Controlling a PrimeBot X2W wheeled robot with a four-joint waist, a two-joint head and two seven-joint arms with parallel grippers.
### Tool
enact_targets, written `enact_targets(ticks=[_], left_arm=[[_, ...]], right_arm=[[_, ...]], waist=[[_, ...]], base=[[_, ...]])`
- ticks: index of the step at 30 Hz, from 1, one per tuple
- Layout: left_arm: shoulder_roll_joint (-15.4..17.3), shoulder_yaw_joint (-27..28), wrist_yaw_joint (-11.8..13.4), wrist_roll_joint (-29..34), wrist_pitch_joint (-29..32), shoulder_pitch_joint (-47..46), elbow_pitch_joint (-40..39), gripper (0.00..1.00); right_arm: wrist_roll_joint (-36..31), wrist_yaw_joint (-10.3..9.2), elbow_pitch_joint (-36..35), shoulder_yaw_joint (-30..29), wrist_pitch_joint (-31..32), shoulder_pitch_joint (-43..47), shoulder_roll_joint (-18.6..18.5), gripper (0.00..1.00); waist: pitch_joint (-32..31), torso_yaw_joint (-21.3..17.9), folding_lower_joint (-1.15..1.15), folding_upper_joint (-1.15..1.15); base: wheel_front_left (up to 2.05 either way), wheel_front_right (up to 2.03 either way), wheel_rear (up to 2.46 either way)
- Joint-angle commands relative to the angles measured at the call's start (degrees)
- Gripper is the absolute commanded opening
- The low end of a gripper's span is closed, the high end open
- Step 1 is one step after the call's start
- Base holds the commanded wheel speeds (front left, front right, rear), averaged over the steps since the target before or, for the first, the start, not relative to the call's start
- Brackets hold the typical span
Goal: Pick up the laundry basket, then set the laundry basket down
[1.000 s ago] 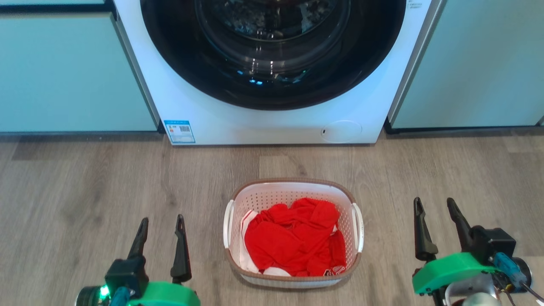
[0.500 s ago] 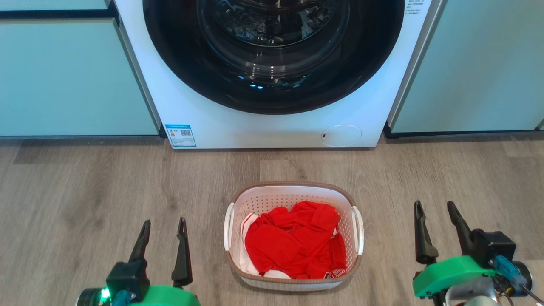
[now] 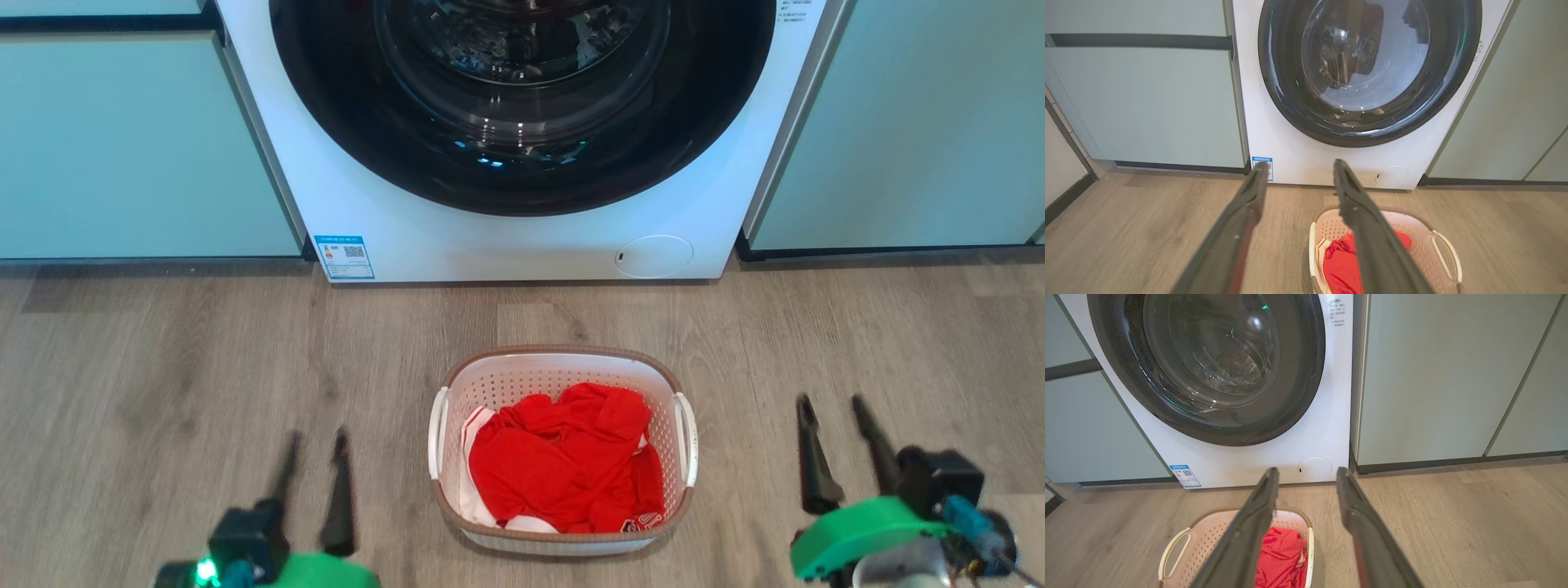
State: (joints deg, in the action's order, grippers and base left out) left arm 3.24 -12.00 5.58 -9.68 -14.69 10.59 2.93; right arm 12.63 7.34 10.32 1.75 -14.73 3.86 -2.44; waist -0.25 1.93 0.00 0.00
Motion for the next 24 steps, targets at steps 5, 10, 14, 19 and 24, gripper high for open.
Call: enact_targets(ticks=[5, 10, 14, 19, 24], left_arm=[[0.03, -0.24, -0.13, -1.61, 0.20, 0.45, 2.43, 0.00], [0.29, 0.26, -0.60, -5.24, 0.84, -0.22, 2.69, 0.00], [0.45, 0.63, -1.06, -8.09, 1.35, -0.83, 3.09, 0.00], [0.60, 1.02, -1.53, -10.91, 1.86, -1.45, 3.51, 0.00], [0.77, 1.51, -2.09, -14.43, 2.52, -2.20, 3.98, 0.00]], right_arm=[[1.56, 0.00, 2.58, 0.18, 0.28, 0.37, 0.11, 0.00], [4.98, 0.01, 2.62, 0.04, 0.99, -0.06, -0.11, 0.00], [7.67, 0.01, 2.69, -0.08, 1.55, -0.42, -0.25, 0.00], [10.33, 0.02, 2.74, -0.20, 2.11, -0.77, -0.38, 0.00], [13.65, 0.02, 2.78, -0.38, 2.83, -1.19, -0.52, 0.00]], waist=[[0.03, -0.05, 0.00, 0.00], [0.05, -0.12, 0.00, 0.00], [0.06, -0.19, 0.00, 0.00], [0.07, -0.25, 0.00, 0.00], [0.08, -0.32, 0.00, 0.00]], base=[[0.00, 0.00, 0.00], [0.00, 0.00, 0.00], [0.00, 0.00, 0.00], [0.00, 0.00, 0.00], [0.00, 0.00, 0.00]])
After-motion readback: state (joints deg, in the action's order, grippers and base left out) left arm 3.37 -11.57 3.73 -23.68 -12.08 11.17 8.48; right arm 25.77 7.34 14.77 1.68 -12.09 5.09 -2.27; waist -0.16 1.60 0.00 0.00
